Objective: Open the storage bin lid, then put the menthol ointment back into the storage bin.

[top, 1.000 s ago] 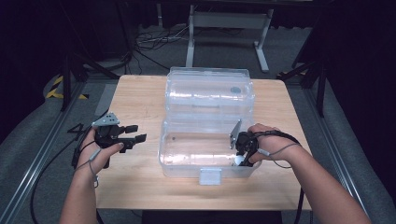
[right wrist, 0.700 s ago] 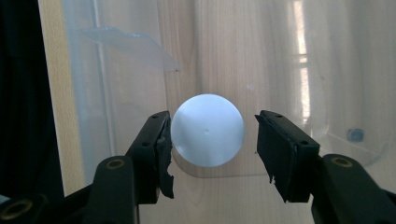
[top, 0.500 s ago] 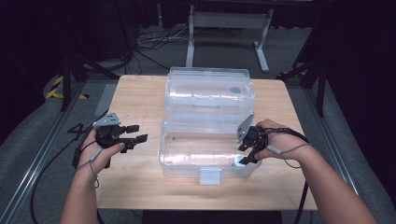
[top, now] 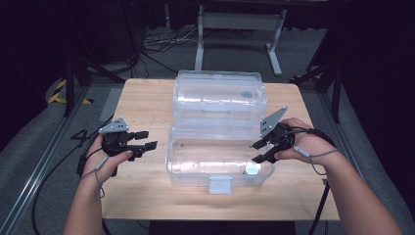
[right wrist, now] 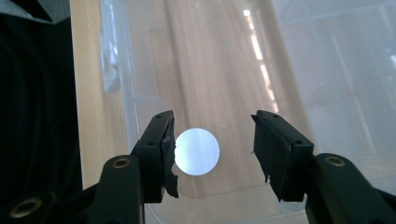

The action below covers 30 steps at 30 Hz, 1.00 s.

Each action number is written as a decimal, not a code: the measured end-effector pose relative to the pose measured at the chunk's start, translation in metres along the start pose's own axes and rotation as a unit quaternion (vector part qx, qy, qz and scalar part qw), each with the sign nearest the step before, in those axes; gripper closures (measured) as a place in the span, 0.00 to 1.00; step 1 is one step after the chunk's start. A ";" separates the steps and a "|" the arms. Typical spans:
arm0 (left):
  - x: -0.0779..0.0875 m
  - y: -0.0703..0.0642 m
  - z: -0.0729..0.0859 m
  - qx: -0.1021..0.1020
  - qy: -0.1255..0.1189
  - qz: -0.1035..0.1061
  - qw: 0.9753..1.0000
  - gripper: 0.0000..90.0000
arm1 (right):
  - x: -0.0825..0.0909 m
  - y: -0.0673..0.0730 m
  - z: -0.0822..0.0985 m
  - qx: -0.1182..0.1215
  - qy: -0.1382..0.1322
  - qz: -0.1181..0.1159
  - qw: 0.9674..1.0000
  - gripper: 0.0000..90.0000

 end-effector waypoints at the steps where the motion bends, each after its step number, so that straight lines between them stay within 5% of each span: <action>1: 0.000 0.000 0.000 0.000 0.001 0.000 1.000 0.46 | 0.003 0.000 -0.001 0.001 -0.005 0.002 1.000 0.54; 14: 0.000 -0.001 0.000 0.000 0.002 -0.001 1.000 0.46 | 0.030 -0.004 -0.020 -0.002 -0.081 0.045 0.996 0.55; 30: 0.010 -0.008 0.007 0.002 -0.003 0.002 1.000 0.46 | 0.043 -0.036 -0.058 -0.033 -0.163 0.092 0.982 0.54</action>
Point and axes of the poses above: each handheld gripper's, and its own axes: x roughly backward along the jaws, z roughly out of its underside, y roughly to its left, the point moved 2 cm from there along -x, roughly forward along the jaws, and after that the axes turned 11 degrees about -z, right-handed, at the moved point
